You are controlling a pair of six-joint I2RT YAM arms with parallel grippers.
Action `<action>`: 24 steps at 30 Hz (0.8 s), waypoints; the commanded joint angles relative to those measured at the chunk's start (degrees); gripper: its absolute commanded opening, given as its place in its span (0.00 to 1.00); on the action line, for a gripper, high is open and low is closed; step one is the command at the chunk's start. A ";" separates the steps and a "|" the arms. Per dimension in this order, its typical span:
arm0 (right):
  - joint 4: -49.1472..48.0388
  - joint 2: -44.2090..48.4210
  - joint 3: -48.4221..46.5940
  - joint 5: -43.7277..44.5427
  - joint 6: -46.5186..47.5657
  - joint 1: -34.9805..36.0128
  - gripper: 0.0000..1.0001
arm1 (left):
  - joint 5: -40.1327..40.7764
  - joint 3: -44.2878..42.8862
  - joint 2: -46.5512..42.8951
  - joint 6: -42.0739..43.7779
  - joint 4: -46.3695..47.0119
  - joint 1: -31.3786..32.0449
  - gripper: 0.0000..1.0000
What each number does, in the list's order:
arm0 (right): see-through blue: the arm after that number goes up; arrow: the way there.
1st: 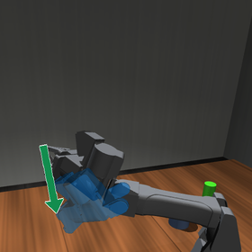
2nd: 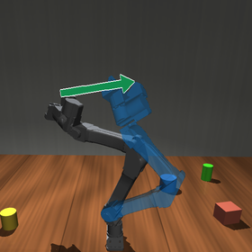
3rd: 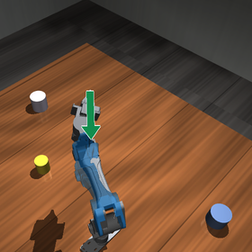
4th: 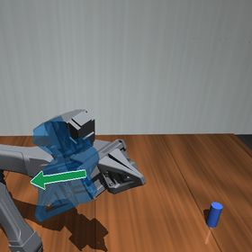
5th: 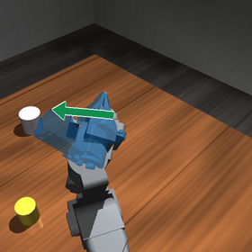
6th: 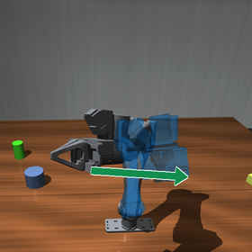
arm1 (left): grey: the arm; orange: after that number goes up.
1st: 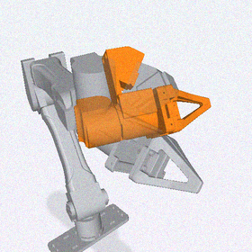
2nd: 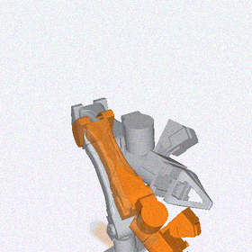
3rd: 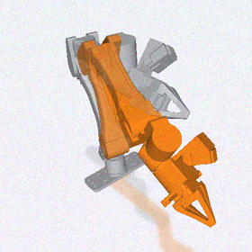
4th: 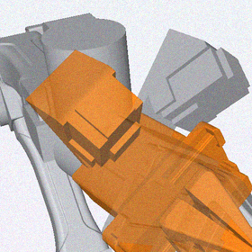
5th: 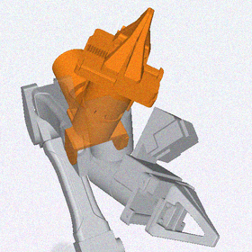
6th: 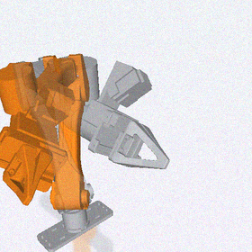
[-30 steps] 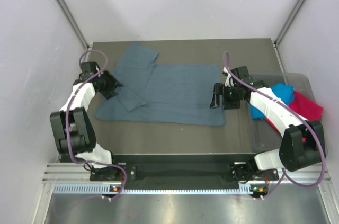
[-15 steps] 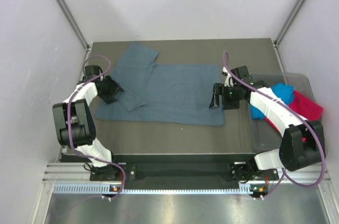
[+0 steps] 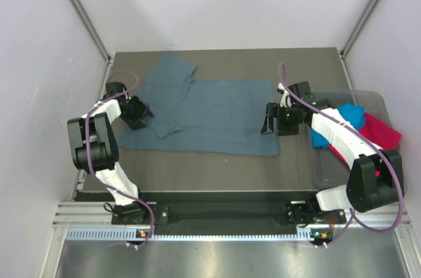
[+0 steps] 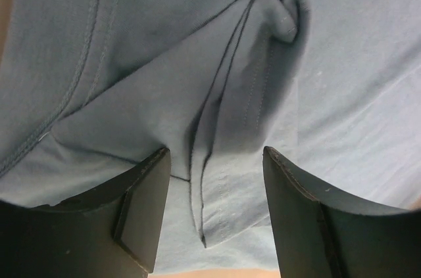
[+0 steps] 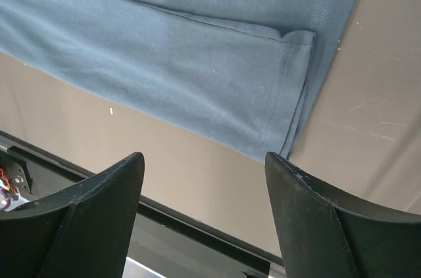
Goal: Fold and stack the t-shirts
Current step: Fold the tshirt
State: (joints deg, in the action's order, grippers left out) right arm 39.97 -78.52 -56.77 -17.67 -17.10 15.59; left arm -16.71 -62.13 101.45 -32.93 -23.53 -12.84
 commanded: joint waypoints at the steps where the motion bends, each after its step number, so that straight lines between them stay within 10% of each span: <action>1: -0.15 0.30 -0.97 -0.79 0.76 -0.39 0.74 | -2.44 -2.65 0.77 1.72 2.26 -0.52 0.63; 16: -0.33 -1.37 -1.41 -0.96 1.02 -0.48 0.75 | -9.56 -2.74 2.79 -0.28 7.17 -0.43 0.56; 24: -0.15 -3.39 -2.90 -1.31 1.37 -0.48 0.75 | -20.20 -6.22 7.44 -13.90 28.40 5.18 0.58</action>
State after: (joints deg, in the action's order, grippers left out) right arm 39.94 -80.73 -56.80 -18.17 -16.86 15.57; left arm -31.22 -64.86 106.32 -39.97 -9.65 -10.96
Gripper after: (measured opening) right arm 0.748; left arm 0.580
